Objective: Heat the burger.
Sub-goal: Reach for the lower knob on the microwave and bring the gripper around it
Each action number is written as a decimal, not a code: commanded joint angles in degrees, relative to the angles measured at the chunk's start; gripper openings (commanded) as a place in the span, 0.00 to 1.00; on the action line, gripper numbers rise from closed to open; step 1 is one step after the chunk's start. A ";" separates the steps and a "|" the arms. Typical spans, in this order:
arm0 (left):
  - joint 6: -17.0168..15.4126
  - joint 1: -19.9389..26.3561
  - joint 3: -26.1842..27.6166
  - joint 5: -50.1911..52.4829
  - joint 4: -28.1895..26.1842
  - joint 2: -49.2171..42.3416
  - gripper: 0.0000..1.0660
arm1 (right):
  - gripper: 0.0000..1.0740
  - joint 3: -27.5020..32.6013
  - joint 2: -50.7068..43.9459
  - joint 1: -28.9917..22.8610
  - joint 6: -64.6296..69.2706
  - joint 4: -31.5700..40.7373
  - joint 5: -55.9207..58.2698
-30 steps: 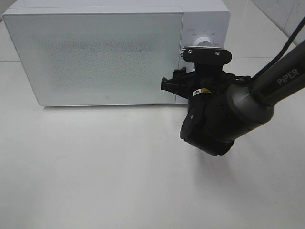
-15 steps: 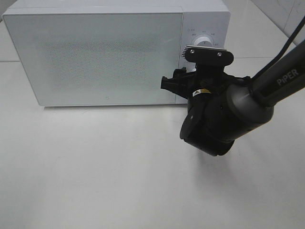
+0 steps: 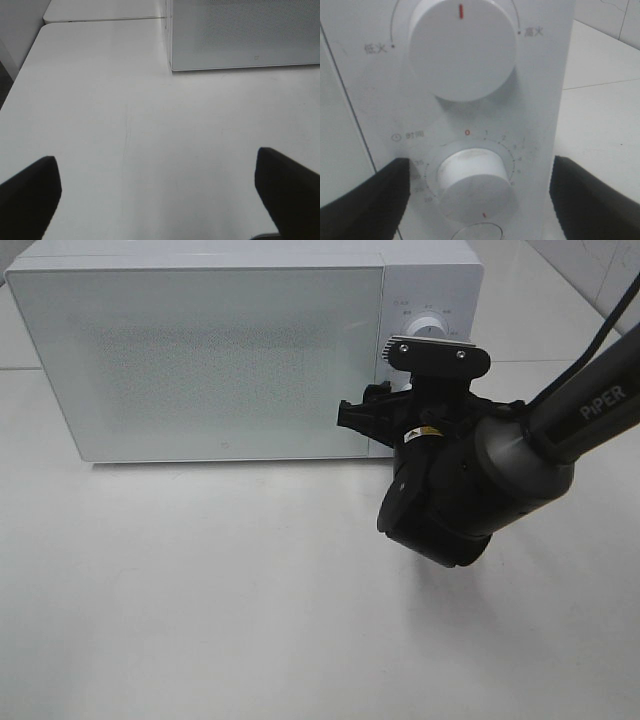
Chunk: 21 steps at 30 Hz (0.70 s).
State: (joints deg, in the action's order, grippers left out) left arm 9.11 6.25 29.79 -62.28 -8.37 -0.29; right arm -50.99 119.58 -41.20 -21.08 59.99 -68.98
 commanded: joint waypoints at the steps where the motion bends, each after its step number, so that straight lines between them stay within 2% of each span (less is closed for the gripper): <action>1: -0.17 0.23 -0.11 0.69 -0.06 -0.97 0.92 | 0.70 -0.40 -0.06 0.34 -0.11 -0.86 -11.23; 21: -0.17 0.23 -0.11 0.69 -0.06 -0.97 0.92 | 0.70 1.83 0.40 0.34 -6.93 -1.72 -11.29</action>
State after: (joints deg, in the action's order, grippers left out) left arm 9.11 6.25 29.79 -62.28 -8.37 -0.29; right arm -49.16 120.03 -41.14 -27.22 58.56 -69.16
